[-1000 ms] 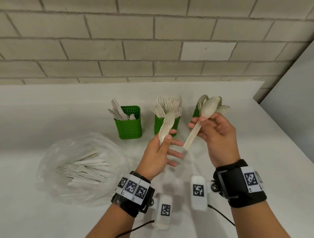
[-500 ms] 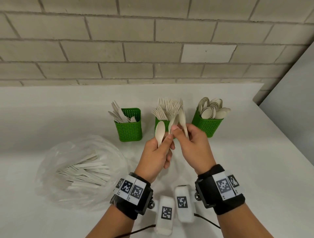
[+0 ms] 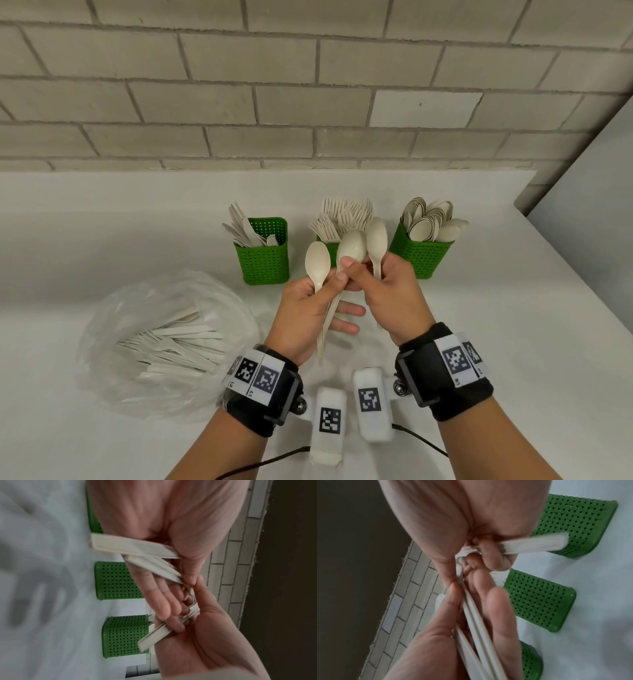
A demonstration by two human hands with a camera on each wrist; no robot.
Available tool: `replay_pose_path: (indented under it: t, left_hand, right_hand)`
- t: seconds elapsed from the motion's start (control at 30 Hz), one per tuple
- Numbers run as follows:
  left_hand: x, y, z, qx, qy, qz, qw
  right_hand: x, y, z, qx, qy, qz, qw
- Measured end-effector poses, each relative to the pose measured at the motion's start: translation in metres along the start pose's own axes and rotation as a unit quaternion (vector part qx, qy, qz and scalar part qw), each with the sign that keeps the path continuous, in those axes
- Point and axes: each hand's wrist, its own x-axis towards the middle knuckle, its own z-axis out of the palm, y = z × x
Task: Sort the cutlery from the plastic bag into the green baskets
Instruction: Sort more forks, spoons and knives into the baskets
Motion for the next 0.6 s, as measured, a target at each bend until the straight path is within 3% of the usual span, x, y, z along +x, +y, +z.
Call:
replay_pose_path:
  t: [0.23,0.47,0.6]
  left_hand:
    - [0.005,0.005,-0.011,0.000,0.056,0.014,0.998]
    - [0.006,0.007,-0.009,0.029,0.035,0.035,0.998]
    - [0.006,0.006,-0.004,0.083,-0.008,0.026,0.996]
  right_hand:
    - [0.015,-0.005,-0.017,0.036,0.107,-0.026,0.993]
    - [0.007,-0.006,-0.013,0.072,0.035,0.041,0.996]
    - [0.001,-0.012,-0.005,0.028,-0.060,0.022,0.998]
